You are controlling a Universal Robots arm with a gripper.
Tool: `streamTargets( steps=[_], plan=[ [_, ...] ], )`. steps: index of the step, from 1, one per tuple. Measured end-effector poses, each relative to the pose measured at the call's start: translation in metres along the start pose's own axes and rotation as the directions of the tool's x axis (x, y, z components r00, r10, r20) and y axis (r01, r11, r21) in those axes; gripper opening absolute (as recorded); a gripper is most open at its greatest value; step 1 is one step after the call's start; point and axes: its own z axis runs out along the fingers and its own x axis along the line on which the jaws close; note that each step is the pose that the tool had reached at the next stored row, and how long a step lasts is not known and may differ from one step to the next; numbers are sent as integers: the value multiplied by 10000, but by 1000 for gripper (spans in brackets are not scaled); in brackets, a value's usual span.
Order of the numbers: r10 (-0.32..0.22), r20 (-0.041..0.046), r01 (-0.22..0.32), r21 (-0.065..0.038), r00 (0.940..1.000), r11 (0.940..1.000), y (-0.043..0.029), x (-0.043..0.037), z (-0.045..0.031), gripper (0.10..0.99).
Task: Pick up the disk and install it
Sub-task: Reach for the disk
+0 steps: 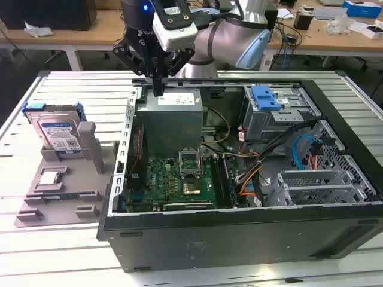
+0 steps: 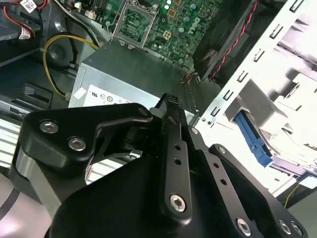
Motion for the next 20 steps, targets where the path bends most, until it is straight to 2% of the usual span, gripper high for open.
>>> streamTargets(
  steps=[1,2,3,5,11,15,20],
  plan=[
    [2,0,-2,0,10000,10000,-1,19,0,106],
    [1,0,-1,0,10000,10000,-7,97,-2,106],
    [0,0,0,0,10000,10000,-10,134,-4,106],
    [0,0,0,0,10000,10000,-12,159,-4,106],
    [-1,0,1,1,10000,10000,-23,302,-8,106],
    [0,0,0,0,10000,10000,-32,433,-11,106],
    [0,0,0,0,10000,10000,-40,545,-14,106]
  ],
)
